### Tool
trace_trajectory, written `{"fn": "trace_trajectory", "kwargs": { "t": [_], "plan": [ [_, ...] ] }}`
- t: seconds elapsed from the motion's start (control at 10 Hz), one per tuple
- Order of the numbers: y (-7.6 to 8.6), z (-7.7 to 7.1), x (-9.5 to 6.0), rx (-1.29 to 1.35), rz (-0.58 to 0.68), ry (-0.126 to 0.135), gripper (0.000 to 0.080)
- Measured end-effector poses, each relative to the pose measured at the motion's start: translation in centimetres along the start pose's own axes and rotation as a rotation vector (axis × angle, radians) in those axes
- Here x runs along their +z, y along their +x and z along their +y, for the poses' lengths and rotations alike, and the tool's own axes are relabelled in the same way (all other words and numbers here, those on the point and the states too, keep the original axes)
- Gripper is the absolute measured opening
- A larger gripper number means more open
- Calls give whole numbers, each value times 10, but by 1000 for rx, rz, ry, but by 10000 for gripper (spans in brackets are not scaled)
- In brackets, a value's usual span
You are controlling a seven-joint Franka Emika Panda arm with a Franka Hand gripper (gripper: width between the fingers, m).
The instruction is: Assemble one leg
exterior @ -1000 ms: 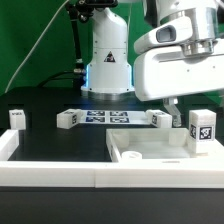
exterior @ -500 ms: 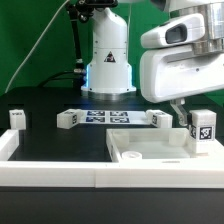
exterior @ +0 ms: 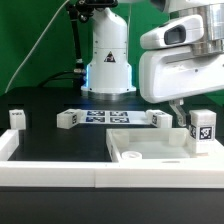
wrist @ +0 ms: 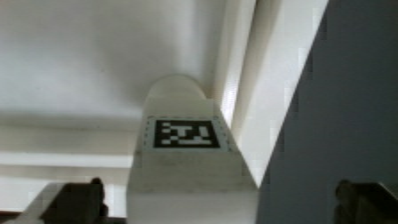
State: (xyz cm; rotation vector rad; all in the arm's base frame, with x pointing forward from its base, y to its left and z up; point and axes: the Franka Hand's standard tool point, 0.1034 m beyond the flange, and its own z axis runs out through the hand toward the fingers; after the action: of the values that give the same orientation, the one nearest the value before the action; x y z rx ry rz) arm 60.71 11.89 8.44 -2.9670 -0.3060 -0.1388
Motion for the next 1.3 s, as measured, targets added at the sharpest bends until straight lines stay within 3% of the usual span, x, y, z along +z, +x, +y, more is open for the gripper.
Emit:
{"fn": "trace_trajectory", "kwargs": {
  "t": [0.4,0.6,0.7,0.8,1.1,1.3],
  "plan": [
    [2,7,-1,27,5,-7,649],
    [1,8,1,28,10,-9,399],
    [1,8,1,28,10,-9,399],
    [1,8,1,28,10,-9,291],
    [1,8,1,67,10,-8,291],
    [1,7,1,300,17,-14,291]
  ]
}}
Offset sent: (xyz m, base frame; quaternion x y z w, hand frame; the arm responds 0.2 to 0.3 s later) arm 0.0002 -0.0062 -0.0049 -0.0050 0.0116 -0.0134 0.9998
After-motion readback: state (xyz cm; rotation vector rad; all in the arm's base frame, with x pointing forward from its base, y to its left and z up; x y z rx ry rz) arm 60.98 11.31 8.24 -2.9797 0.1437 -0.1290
